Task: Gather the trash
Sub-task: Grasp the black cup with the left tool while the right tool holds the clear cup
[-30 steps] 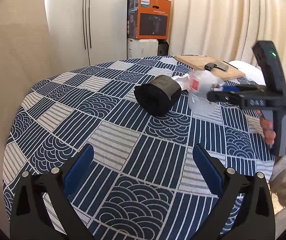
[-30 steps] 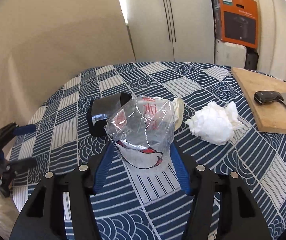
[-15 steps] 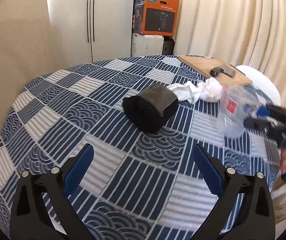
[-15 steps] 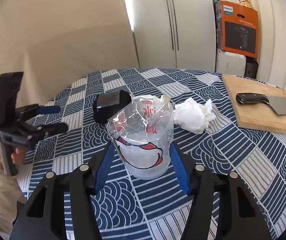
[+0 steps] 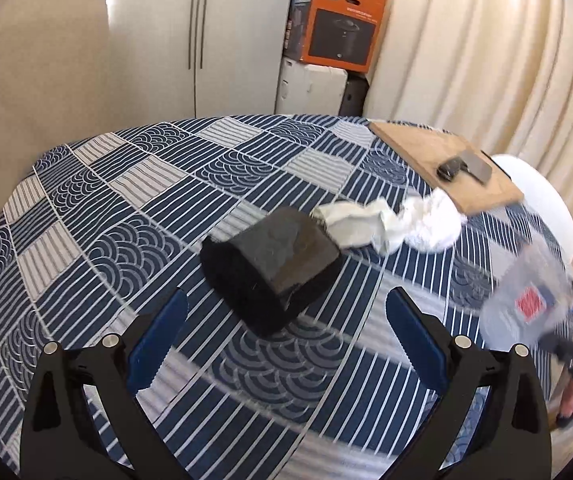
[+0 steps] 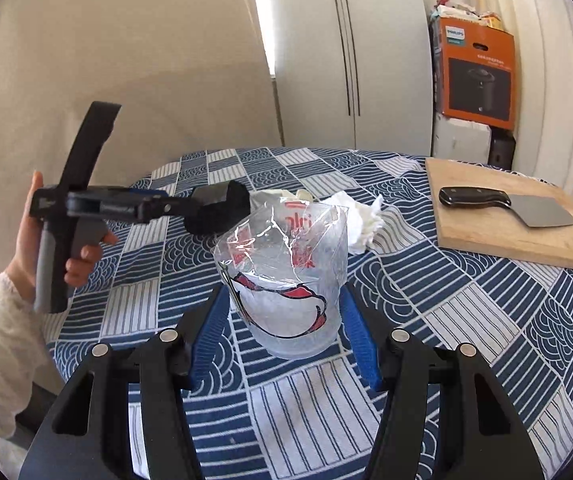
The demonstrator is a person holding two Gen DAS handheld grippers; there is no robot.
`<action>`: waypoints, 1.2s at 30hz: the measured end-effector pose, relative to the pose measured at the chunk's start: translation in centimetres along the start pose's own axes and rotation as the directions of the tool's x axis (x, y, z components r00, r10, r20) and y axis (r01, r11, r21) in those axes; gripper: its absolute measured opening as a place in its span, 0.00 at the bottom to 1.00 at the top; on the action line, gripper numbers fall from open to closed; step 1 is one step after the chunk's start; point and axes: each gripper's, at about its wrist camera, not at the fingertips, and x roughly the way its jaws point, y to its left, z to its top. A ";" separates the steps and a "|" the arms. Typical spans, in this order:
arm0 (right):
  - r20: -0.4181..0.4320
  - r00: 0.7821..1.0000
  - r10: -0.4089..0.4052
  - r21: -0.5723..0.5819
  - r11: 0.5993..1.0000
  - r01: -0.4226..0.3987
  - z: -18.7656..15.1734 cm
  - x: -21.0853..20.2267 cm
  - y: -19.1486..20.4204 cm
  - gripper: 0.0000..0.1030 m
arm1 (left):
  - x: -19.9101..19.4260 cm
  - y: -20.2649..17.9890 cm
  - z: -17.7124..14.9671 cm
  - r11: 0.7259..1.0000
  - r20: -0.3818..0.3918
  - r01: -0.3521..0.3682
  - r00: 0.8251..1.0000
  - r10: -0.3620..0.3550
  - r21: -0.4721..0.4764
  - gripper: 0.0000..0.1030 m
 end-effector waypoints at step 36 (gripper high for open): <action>-0.017 0.997 -0.072 -0.061 0.996 0.071 -1.6 -2.5 0.4 0.52 | -2.2 -4.7 -1.3 0.938 0.013 -0.259 0.965 0.263 0.229 0.69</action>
